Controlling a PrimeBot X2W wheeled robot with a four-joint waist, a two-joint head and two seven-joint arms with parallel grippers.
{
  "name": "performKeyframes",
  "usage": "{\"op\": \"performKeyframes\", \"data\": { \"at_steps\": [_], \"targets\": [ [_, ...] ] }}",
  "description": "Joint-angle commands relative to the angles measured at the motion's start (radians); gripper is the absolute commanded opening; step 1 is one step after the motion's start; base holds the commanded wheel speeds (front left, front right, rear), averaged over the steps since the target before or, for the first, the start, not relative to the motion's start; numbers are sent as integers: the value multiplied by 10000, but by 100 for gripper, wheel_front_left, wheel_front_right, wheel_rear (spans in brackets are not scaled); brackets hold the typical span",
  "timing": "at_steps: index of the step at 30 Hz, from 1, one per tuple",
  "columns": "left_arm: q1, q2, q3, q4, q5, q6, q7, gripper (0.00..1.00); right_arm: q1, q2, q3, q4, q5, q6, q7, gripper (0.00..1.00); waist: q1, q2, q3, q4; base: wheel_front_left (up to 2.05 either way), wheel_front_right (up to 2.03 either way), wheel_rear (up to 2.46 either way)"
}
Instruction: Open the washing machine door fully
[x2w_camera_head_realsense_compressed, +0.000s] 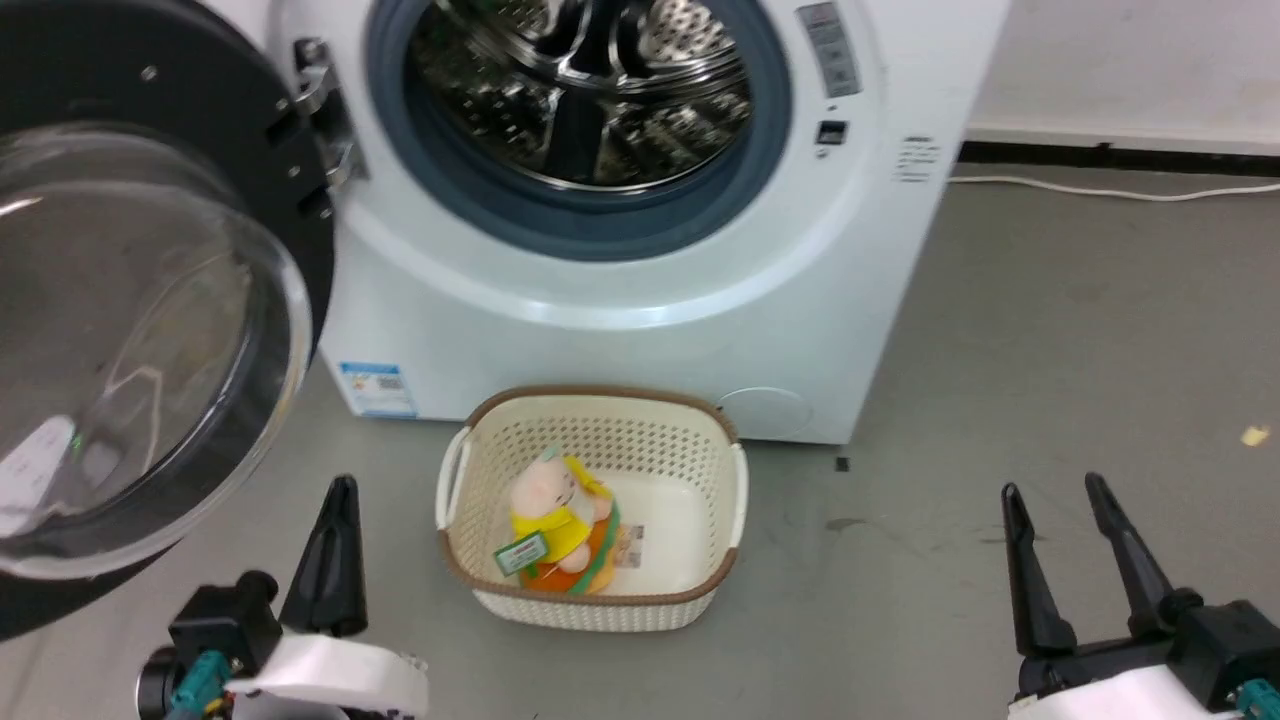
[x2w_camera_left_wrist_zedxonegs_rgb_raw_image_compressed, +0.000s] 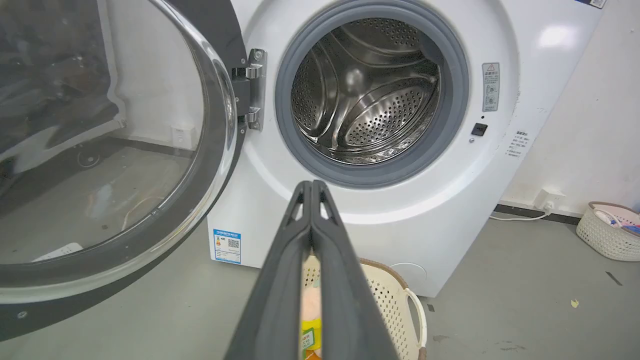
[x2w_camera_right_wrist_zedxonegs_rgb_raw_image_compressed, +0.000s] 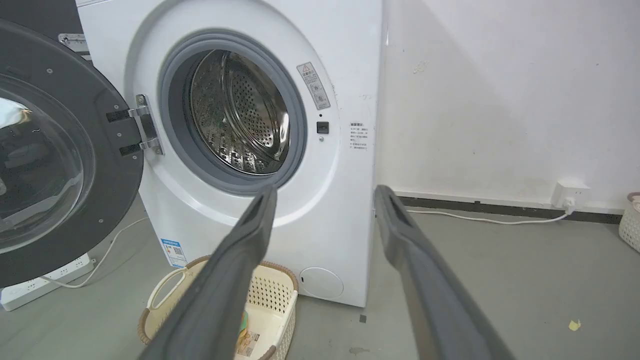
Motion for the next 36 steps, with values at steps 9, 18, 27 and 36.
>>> {"op": "performKeyframes", "data": {
  "at_steps": [9,18,27,36],
  "targets": [
    [978,-378,-334,-220,850,141,-54,100,547,80,295,435,98,10,-43,100,2,0,-575,-637,0,0,0],
    [1346,-514,-734,-315,1552,181,-55,100,632,84,275,1024,68,10,-43,100,2,0,-684,-603,0,0,0],
    [1334,-597,-860,-234,1908,151,-55,100,525,92,141,1137,-75,10,-43,100,2,0,-663,-594,0,0,0],
    [1248,-634,-828,-123,2018,147,-55,100,507,95,114,1196,-60,10,-43,100,2,0,-644,-632,0,0,0]
  ]
}}
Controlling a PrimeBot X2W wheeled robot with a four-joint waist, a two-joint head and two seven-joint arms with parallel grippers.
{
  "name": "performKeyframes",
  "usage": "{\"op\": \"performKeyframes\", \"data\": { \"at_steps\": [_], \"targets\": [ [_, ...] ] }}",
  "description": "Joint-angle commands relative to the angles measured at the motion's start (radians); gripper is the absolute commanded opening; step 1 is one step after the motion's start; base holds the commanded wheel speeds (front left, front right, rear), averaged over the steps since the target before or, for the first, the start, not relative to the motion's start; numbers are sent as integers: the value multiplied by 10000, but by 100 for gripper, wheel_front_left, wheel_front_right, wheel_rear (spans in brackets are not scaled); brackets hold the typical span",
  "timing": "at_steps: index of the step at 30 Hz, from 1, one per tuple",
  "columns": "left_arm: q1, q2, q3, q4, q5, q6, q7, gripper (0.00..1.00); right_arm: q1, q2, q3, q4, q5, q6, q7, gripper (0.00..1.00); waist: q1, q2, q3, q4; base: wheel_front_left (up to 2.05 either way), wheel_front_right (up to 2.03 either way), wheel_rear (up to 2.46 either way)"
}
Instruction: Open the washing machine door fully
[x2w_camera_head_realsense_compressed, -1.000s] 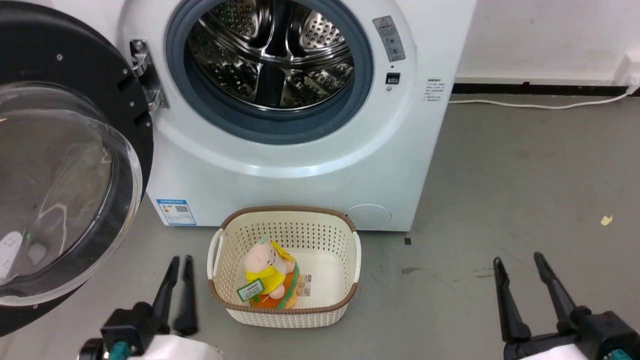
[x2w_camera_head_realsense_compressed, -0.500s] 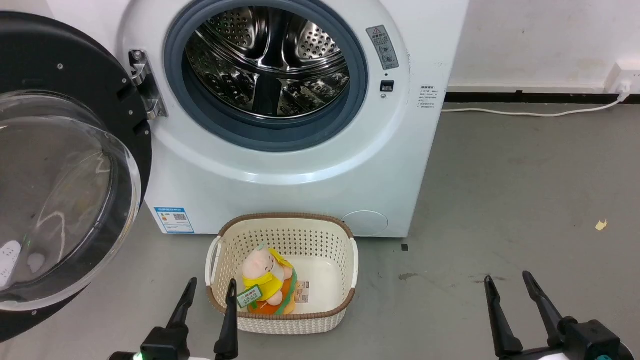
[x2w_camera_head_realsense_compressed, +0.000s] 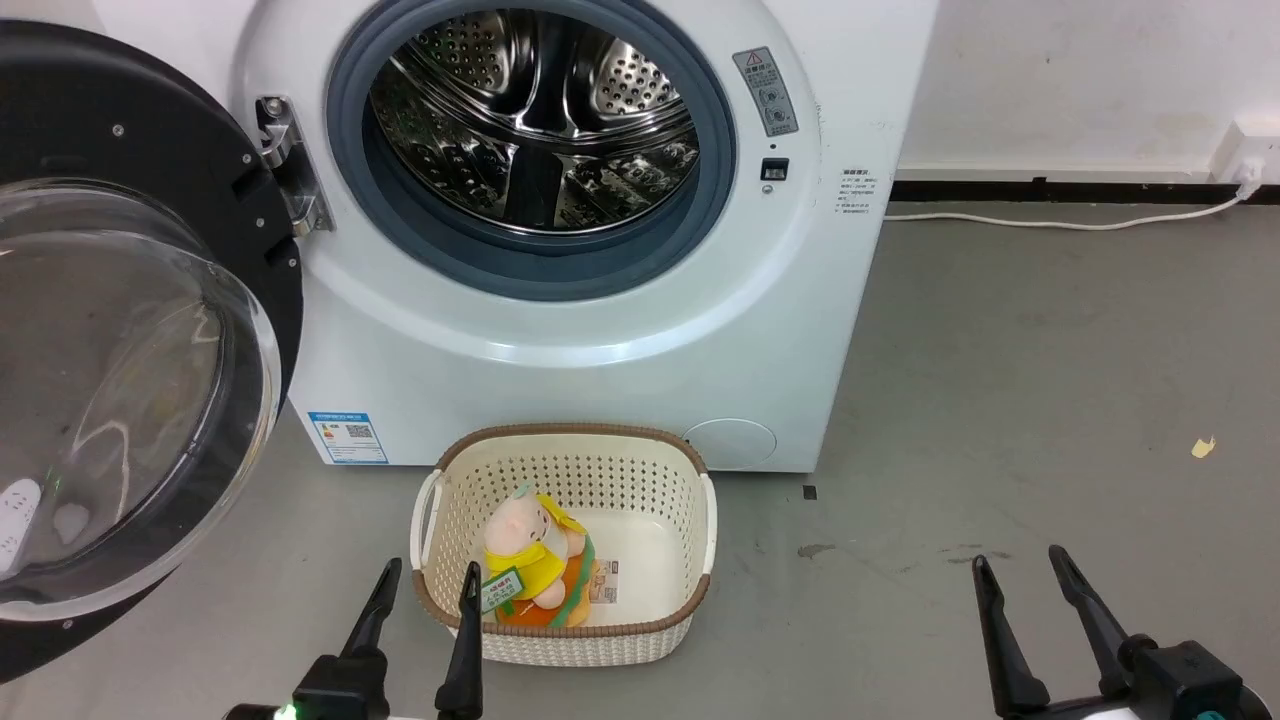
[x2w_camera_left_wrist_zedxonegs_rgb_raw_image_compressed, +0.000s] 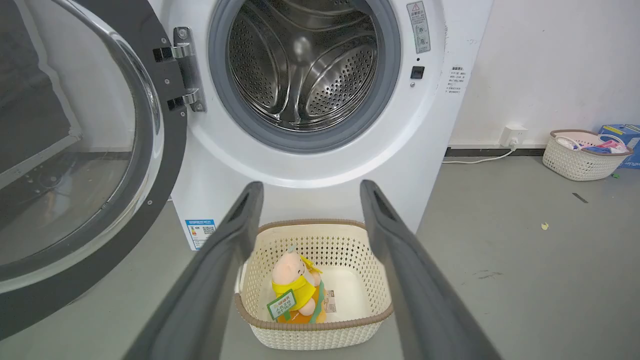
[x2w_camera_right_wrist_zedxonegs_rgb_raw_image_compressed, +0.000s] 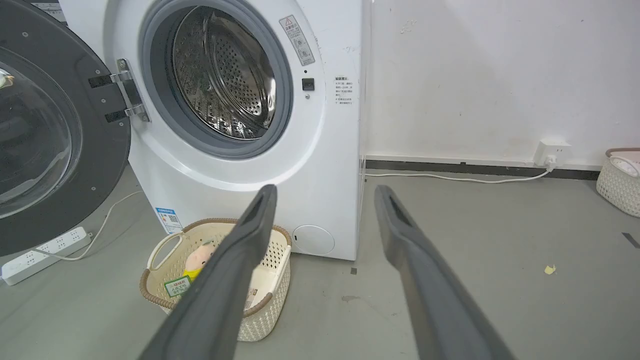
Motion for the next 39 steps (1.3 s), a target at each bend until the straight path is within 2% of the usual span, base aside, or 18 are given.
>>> {"op": "performKeyframes", "data": {
  "at_steps": [1,2,3,39],
  "targets": [
    [-60,-64,35,27,70,-13,-55,100,18,50,-1,22,27,10,-43,100,0,0,-1,1,0,0,0],
    [-66,-67,40,30,68,-16,-55,100,13,50,-1,32,37,10,-43,100,0,0,-1,2,0,0,0],
    [-1,-10,-6,27,-7,-12,6,0,-2,0,0,42,0,0,4,0,0,0,-2,2,0,0,0],
    [-204,-43,261,-268,242,-40,681,0,-258,13,36,-180,-255,3,675,0,0,0,33,-4,0,0,0]
  ]
}}
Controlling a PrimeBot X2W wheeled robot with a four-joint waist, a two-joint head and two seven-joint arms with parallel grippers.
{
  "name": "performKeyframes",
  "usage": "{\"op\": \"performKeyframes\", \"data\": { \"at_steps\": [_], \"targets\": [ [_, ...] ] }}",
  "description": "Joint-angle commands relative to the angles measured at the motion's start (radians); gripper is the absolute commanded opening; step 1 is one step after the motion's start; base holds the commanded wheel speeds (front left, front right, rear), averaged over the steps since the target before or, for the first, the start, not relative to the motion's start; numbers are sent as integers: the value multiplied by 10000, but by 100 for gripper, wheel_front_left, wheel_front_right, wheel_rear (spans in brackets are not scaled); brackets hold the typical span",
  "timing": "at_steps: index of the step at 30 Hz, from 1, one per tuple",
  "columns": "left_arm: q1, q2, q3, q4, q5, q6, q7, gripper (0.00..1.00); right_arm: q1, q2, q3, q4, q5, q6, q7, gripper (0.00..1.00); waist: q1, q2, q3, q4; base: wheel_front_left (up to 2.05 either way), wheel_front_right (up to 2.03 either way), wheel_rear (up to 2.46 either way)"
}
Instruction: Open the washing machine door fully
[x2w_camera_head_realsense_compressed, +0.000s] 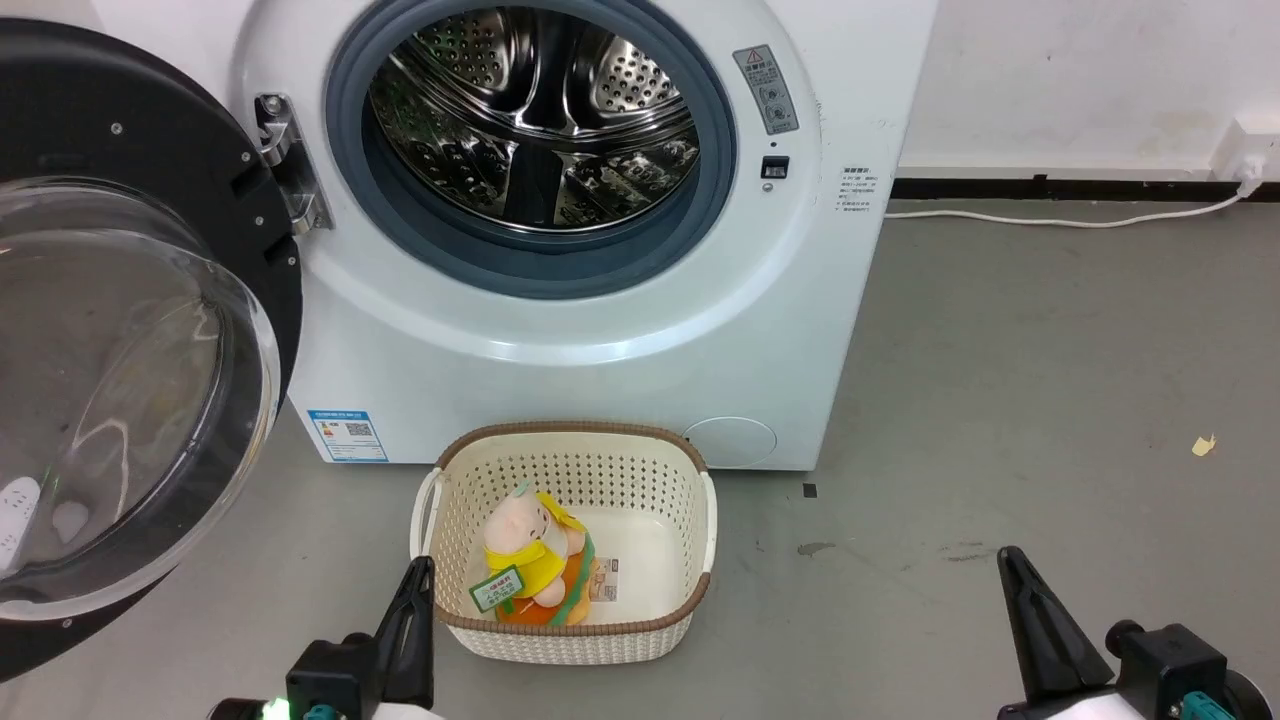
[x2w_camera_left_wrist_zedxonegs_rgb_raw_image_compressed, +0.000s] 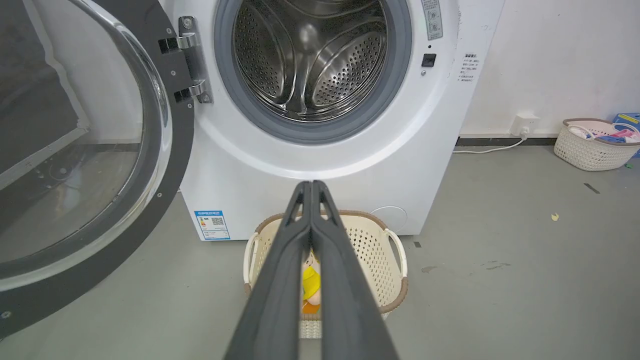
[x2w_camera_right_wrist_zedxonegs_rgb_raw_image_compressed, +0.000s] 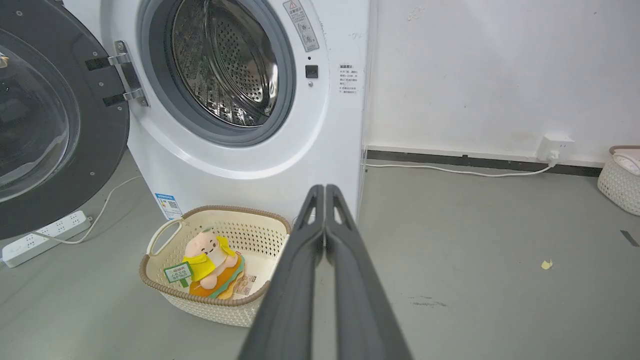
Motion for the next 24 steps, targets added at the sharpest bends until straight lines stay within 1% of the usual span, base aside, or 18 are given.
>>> {"op": "performKeyframes", "data": {
  "at_steps": [1,24],
  "targets": [
    [-178,-49,41,-80,106,-37,61,0,-159,14,16,-59,-73,3,61,0,0,0,2,0,0,0,0],
    [-315,-82,234,-276,274,-63,508,0,-331,23,41,-209,-244,4,513,0,0,0,25,-4,0,0,0]
  ]
}}
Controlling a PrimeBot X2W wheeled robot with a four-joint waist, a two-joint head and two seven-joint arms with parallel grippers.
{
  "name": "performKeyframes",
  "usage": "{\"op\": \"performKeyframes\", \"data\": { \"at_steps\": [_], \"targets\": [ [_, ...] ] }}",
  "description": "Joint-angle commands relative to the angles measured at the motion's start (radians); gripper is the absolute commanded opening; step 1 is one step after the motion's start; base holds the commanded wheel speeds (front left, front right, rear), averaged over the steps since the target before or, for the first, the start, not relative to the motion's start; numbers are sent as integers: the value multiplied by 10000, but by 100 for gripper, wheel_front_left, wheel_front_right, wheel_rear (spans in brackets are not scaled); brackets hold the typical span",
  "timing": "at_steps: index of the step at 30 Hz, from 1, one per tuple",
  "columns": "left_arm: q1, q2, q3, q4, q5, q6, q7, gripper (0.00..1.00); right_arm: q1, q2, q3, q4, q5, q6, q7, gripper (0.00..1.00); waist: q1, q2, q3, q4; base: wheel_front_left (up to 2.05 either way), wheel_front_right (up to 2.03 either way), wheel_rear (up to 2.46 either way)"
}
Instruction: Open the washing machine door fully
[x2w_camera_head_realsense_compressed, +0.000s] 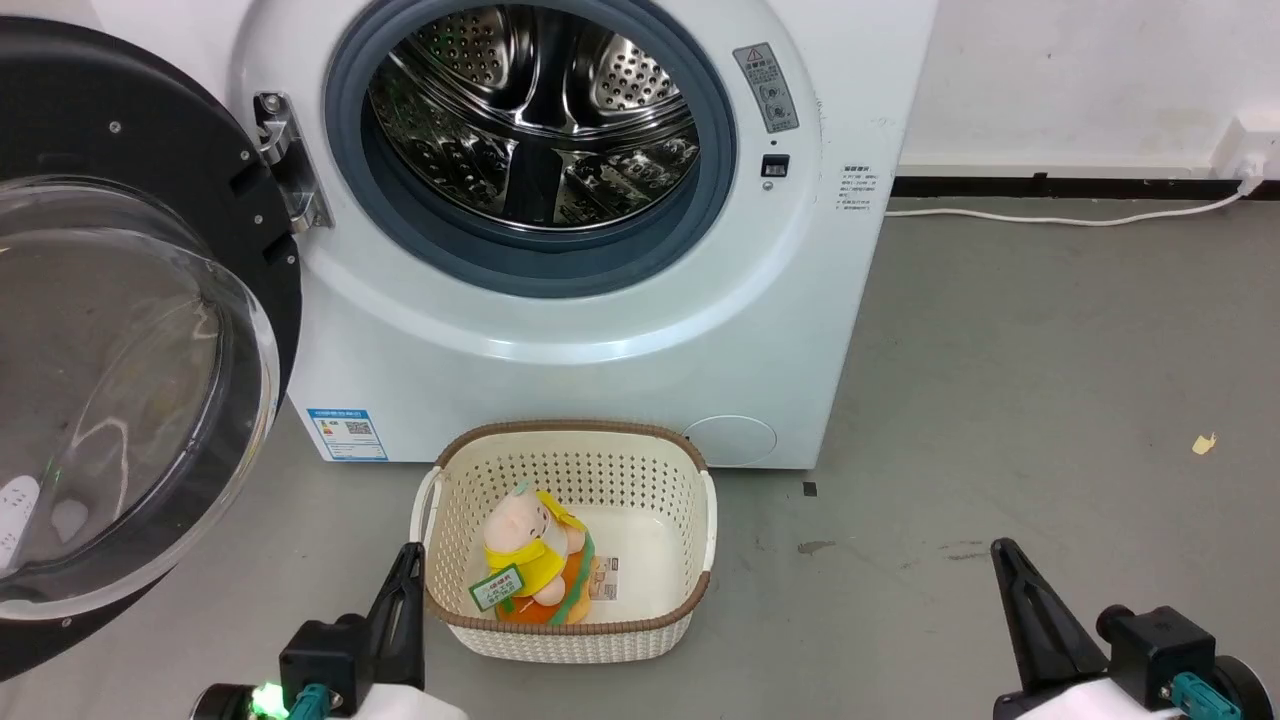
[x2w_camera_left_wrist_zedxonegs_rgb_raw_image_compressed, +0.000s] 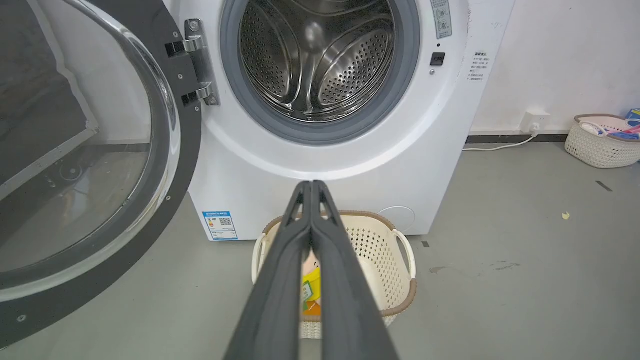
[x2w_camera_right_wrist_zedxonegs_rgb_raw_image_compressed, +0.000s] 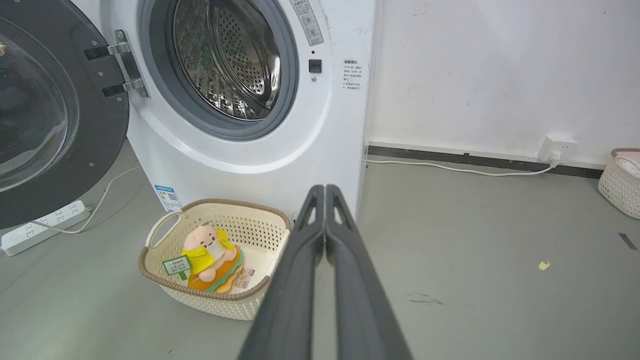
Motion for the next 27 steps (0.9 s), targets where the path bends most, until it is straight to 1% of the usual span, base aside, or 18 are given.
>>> {"op": "performKeyframes", "data": {
  "at_steps": [1,27],
  "targets": [
    [-157,-47,30,-68,74,-60,44,0,-189,23,23,-75,-75,4,41,0,0,0,1,0,0,0,0],
    [-343,-93,292,-335,304,-95,654,0,-424,35,56,-280,-309,7,657,0,0,0,33,-6,0,0,0]
  ]
}}
